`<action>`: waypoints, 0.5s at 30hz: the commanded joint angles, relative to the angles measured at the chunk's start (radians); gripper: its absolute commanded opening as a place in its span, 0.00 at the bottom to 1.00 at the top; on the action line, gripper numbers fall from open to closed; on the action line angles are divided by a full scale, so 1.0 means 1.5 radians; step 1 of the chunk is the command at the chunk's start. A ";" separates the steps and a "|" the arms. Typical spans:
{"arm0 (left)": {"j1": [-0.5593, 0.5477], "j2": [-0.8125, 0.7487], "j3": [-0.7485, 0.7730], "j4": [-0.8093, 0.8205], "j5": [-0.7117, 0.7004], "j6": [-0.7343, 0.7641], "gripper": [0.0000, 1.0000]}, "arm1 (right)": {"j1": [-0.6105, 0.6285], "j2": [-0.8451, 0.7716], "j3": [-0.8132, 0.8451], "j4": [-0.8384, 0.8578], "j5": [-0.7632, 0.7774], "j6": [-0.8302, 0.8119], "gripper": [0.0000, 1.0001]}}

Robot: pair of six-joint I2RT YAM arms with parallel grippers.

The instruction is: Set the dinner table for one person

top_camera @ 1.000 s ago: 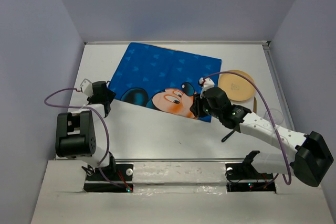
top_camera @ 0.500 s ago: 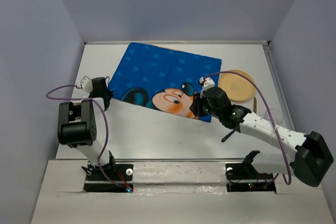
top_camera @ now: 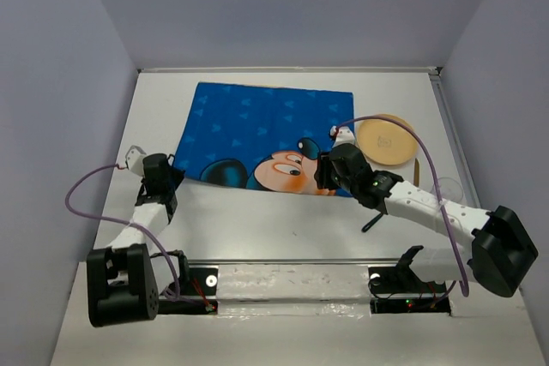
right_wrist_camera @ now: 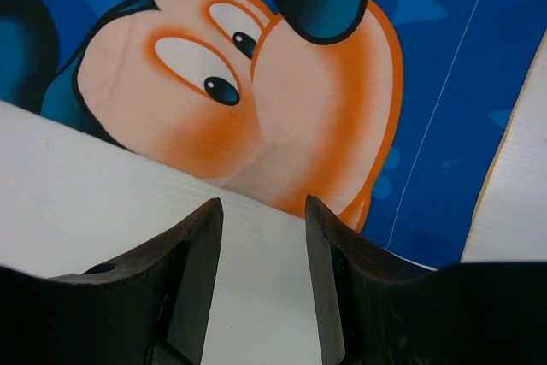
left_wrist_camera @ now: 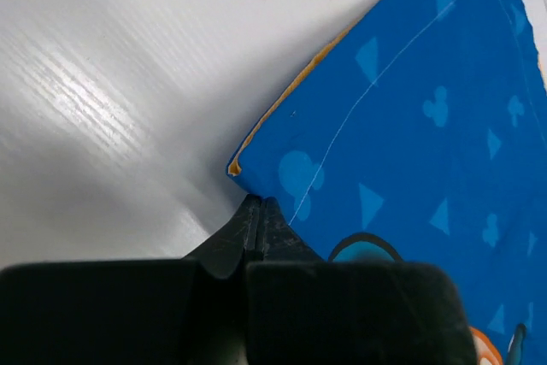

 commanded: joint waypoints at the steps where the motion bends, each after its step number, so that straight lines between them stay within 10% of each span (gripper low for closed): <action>1: 0.000 -0.081 -0.034 -0.043 0.023 0.000 0.00 | -0.013 -0.021 -0.004 -0.005 0.068 0.042 0.49; 15: 0.002 -0.218 -0.091 -0.071 0.025 0.036 0.00 | -0.241 0.052 -0.063 -0.002 0.020 0.148 0.50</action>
